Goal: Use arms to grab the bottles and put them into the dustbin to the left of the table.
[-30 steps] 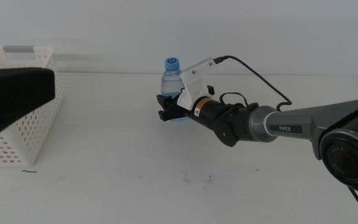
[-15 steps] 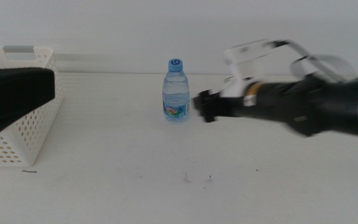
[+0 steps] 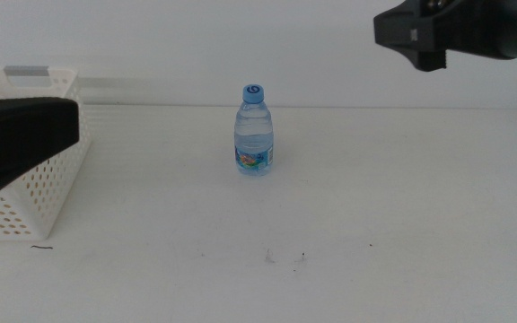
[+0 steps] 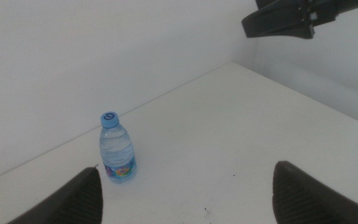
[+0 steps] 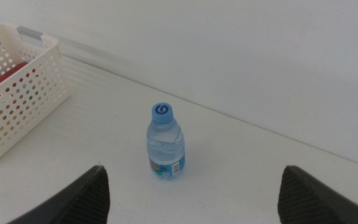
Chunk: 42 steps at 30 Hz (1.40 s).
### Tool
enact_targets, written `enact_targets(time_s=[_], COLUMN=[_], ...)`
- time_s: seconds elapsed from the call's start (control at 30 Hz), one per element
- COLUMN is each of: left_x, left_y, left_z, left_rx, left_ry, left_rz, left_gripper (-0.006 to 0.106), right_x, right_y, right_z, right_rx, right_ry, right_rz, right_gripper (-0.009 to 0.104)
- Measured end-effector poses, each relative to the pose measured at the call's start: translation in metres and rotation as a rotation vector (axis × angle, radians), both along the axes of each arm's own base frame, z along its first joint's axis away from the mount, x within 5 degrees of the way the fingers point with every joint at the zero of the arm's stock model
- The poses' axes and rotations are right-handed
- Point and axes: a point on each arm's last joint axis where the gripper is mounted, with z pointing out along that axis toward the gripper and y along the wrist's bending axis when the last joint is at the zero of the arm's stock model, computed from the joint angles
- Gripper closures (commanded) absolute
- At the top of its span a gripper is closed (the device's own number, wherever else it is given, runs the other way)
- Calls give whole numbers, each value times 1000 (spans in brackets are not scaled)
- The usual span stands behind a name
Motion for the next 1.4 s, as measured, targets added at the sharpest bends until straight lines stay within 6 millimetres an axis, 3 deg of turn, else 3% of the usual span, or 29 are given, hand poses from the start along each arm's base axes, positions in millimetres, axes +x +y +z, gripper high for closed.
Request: enact_targets(time_s=[0.37,0.5,0.57,0.67,0.83,0.93,1.13,1.4], left_x=[0,10,20,37,64,76,97,115], left_y=[0,-3,-10,-23,-31,-34,-44,-52], left_z=[0,-7,-20,-63,-163,-198,-232,-253], left_rx=[0,-16,-60,-133,-152,-140,-121,-95], left_ry=[-5,-92,-174,-241,-87,-36,20,-37], left_rz=[2,30,40,46,149,192,234,255], left_gripper=[7,7,7,7,7,7,7,7], right_x=[2,2,2,2,2,2,2,2], right_y=[2,2,2,2,2,2,2,2], right_z=[1,1,1,1,1,1,1,1], right_rx=[14,14,14,14,14,14,12,12], right_ry=[-18,-18,-18,-18,-18,-18,-19,-19], right_rz=[6,6,6,6,6,6,7,7], right_gripper=[7,7,7,7,8,8,8,8])
